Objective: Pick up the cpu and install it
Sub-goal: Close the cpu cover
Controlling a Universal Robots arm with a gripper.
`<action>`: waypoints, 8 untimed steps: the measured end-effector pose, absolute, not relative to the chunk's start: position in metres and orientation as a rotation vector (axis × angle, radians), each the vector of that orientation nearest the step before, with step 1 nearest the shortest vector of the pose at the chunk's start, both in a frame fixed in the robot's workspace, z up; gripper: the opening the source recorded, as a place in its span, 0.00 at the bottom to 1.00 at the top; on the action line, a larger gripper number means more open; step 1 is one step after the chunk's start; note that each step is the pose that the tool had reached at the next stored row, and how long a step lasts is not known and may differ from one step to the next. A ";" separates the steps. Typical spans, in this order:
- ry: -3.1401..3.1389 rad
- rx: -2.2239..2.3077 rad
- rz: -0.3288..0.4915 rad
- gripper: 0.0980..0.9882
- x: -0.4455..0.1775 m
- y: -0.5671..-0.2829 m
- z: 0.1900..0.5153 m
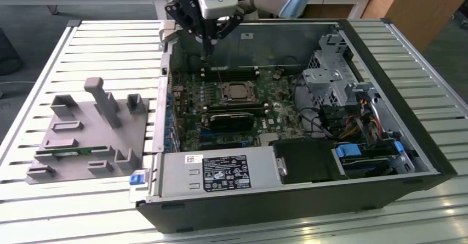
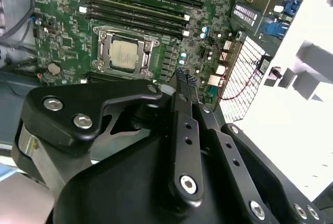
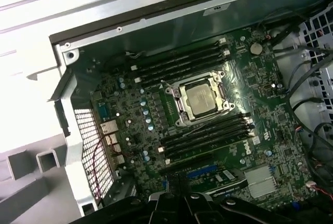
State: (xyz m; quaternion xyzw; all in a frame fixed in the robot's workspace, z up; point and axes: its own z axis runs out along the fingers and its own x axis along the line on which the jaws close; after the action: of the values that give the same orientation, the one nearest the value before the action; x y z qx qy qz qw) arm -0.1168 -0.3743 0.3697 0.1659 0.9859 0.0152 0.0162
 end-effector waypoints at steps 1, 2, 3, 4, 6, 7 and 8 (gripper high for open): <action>3.062 0.536 0.047 0.01 -0.117 -0.374 0.369; 3.054 0.579 0.046 0.01 -0.117 -0.374 0.366; 3.049 0.601 0.045 0.01 -0.117 -0.374 0.365; 3.044 0.623 0.045 0.01 -0.117 -0.374 0.364; 3.034 0.669 0.044 0.01 -0.117 -0.374 0.361; 3.029 0.692 0.044 0.01 -0.117 -0.374 0.360; 3.024 0.714 0.043 0.01 -0.117 -0.374 0.358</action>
State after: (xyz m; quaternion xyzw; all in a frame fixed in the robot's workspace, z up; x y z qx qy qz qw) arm -0.1166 -0.3741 0.3584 0.2298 0.9730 0.0139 0.0172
